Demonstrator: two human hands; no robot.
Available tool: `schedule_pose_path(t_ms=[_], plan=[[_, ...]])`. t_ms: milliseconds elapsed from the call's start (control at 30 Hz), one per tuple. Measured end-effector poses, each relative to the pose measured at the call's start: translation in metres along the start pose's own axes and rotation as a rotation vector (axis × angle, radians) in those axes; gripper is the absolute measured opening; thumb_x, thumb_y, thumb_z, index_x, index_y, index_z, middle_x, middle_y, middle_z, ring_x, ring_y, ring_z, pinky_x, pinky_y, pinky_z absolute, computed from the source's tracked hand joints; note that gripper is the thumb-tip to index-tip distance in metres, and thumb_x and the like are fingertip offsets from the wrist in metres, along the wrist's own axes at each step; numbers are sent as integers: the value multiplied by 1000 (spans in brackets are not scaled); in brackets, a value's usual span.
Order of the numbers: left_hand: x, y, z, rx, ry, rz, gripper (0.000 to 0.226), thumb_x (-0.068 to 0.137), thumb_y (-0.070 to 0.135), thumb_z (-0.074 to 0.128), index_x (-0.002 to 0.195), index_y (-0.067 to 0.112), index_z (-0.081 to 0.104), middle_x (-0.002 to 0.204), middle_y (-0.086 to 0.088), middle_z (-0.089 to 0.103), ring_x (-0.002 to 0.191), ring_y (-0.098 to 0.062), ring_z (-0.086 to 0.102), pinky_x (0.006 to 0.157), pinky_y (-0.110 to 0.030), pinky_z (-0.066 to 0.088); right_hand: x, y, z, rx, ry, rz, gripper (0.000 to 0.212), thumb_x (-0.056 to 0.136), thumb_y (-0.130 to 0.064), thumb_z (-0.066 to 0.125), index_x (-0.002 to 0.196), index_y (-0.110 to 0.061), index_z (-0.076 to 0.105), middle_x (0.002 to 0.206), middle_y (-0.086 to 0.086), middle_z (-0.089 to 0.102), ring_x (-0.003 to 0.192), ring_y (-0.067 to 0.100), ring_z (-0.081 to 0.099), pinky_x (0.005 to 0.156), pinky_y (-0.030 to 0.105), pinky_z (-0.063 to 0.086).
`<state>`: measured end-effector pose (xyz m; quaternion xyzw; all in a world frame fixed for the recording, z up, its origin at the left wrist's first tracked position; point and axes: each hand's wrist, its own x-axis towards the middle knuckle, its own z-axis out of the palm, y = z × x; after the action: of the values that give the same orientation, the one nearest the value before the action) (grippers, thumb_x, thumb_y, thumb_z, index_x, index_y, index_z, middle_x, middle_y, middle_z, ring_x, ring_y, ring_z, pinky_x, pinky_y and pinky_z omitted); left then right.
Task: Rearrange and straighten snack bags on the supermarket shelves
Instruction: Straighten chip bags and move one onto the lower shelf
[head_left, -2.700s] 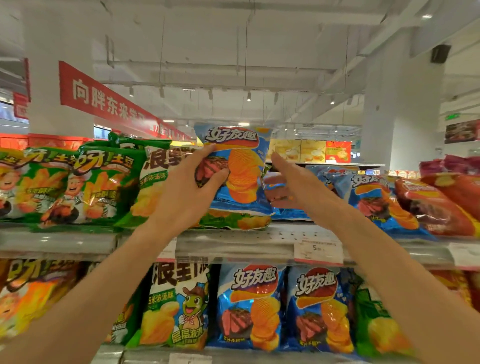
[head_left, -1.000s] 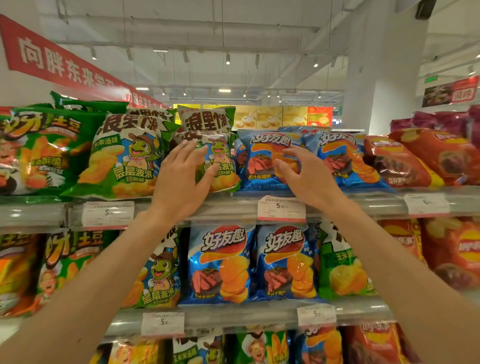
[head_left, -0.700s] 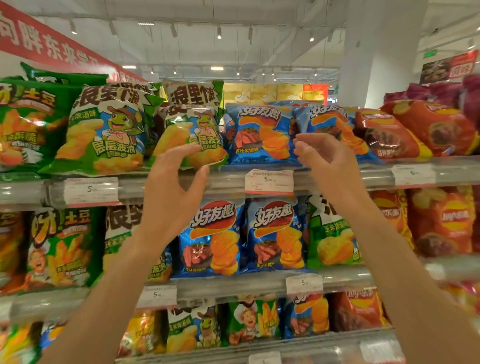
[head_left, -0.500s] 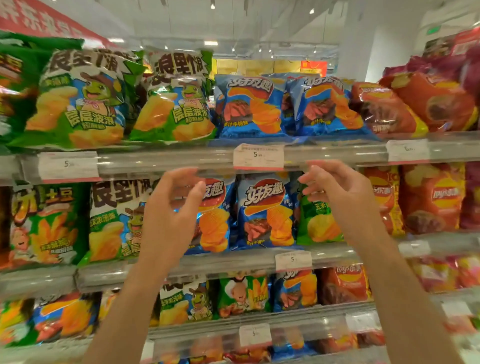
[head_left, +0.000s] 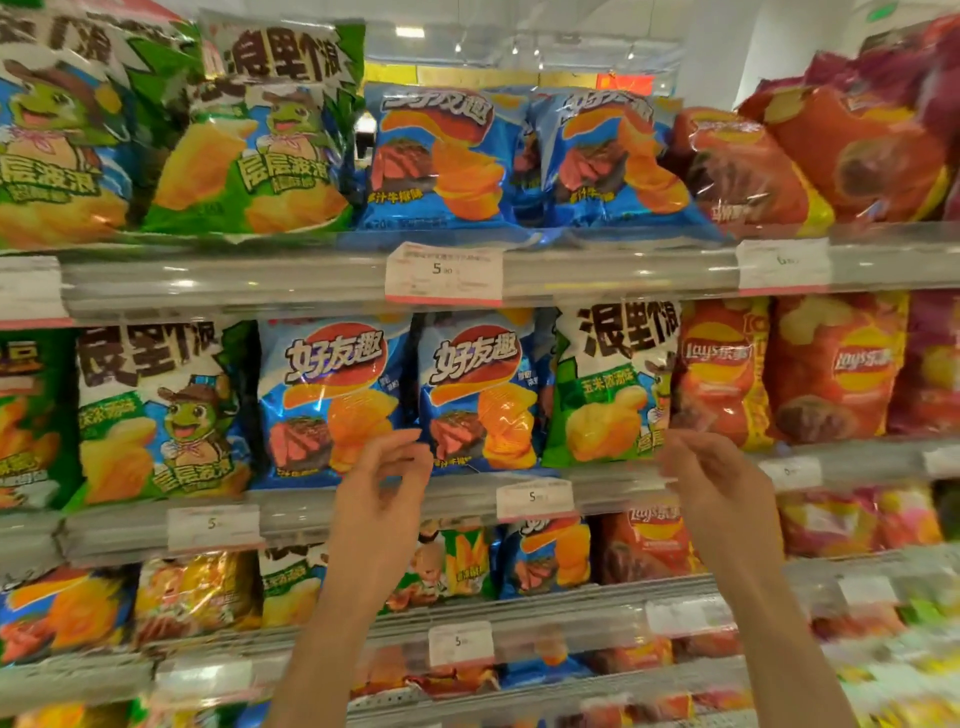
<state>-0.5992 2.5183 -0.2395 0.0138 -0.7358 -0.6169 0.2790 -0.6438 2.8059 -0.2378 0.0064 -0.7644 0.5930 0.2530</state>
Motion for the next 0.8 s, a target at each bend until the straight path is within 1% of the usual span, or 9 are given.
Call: schedule_pose_path(t_ms=[100, 200, 300, 400, 467, 633, 700, 767, 800], plan=[[9, 3, 16, 123, -20, 94, 17, 98, 27, 64, 113, 36, 65, 107, 25, 65, 106, 2, 62, 81, -18, 55, 21, -2, 0, -113, 21, -64, 11, 99, -39, 62, 105, -31, 66, 112, -8, 69, 94, -12, 61, 83, 26, 50], [23, 4, 27, 279, -20, 180, 23, 97, 26, 68, 119, 30, 65, 118, 14, 59, 114, -7, 59, 93, -29, 54, 45, -4, 6, -194, -57, -94, 47, 94, -55, 62, 121, -16, 61, 111, 0, 62, 99, 7, 61, 90, 34, 51], [33, 2, 34, 361, 2, 194, 36, 95, 25, 70, 130, 24, 60, 130, 3, 50, 123, -20, 55, 99, -39, 54, 57, -5, 20, -218, -114, -87, 79, 87, -64, 66, 145, -16, 46, 135, 5, 57, 127, 23, 54, 108, 49, 47], [36, -4, 40, 414, -5, 184, 52, 93, 27, 73, 140, 19, 53, 142, -1, 42, 129, -21, 52, 102, -46, 53, 54, -2, 35, -338, -102, -147, 99, 81, -64, 71, 156, -14, 31, 149, 8, 43, 140, 26, 37, 116, 40, 31], [37, -8, 40, 437, -10, 187, 57, 92, 30, 74, 143, 19, 51, 149, 1, 37, 132, -21, 51, 102, -45, 53, 54, 0, 38, -378, -88, -174, 103, 80, -63, 72, 158, -13, 26, 152, 10, 39, 143, 27, 31, 113, 39, 28], [43, -14, 36, 495, -18, 188, 58, 92, 36, 74, 144, 23, 51, 153, 2, 35, 136, -17, 46, 101, -41, 54, 68, -5, 29, -318, -140, -158, 103, 78, -59, 77, 158, -18, 27, 152, 5, 40, 143, 23, 36, 118, 45, 35], [44, -16, 35, 511, -20, 200, 58, 91, 37, 73, 143, 24, 51, 154, 2, 35, 136, -14, 44, 98, -32, 53, 69, -4, 28, -284, -157, -142, 104, 77, -57, 79, 158, -20, 26, 151, 3, 38, 142, 21, 37, 112, 33, 40], [44, -17, 35, 520, -21, 206, 58, 91, 38, 73, 144, 23, 51, 155, 2, 34, 138, -13, 41, 97, -28, 50, 64, 0, 30, -275, -156, -134, 104, 76, -59, 77, 158, -21, 25, 153, 1, 34, 141, 19, 36, 103, 18, 36], [44, -18, 35, 522, -23, 201, 59, 92, 38, 73, 144, 22, 51, 155, 2, 33, 140, -14, 40, 99, -31, 51, 61, 3, 32, -283, -153, -138, 105, 76, -61, 74, 159, -21, 25, 155, 1, 31, 142, 18, 33, 103, 19, 31]])
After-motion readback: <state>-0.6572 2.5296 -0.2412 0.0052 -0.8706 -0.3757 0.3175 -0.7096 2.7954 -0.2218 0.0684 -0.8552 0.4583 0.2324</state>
